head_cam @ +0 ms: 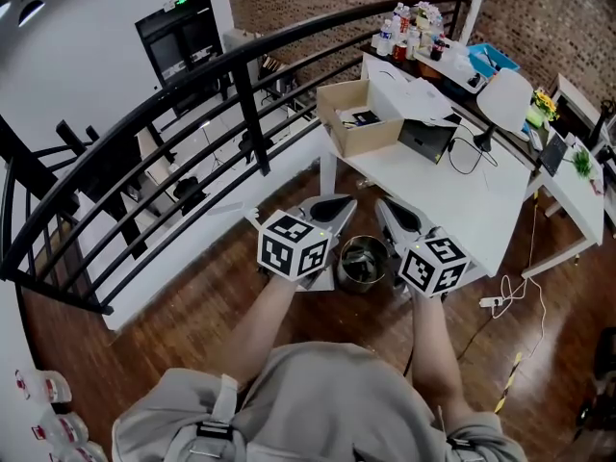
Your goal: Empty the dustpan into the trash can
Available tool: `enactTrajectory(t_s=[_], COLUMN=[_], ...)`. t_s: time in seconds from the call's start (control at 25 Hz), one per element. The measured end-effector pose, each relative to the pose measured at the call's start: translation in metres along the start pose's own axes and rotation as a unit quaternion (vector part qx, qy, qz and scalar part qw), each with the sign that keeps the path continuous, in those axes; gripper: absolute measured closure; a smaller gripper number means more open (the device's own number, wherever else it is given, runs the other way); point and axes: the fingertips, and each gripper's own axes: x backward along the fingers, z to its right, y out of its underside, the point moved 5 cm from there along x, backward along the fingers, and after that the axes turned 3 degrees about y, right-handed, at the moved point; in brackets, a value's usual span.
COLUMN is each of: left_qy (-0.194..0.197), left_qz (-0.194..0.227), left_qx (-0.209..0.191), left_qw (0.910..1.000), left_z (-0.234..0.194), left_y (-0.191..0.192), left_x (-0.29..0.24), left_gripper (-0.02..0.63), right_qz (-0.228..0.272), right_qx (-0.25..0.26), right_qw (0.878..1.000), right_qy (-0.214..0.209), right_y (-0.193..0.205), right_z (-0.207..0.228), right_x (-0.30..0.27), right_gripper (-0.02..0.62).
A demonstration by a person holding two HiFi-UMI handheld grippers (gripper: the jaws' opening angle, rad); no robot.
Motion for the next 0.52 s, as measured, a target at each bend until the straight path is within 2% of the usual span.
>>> enactTrajectory(t_s=[0.52], left_qy=[0.008], left_qz=[-0.016], left_qx=[0.001], left_qw=[0.9998], left_z=[0.0048], left_y=[0.0035], left_x=[0.0002], left_gripper=[0.600], right_qz=[-0.002], right_qx=[-0.006], right_qw=[1.000], right_qy=[-0.004], right_y=[0.0013], right_z=[-0.0016], right_x=[0.0055], right_gripper=[0.595])
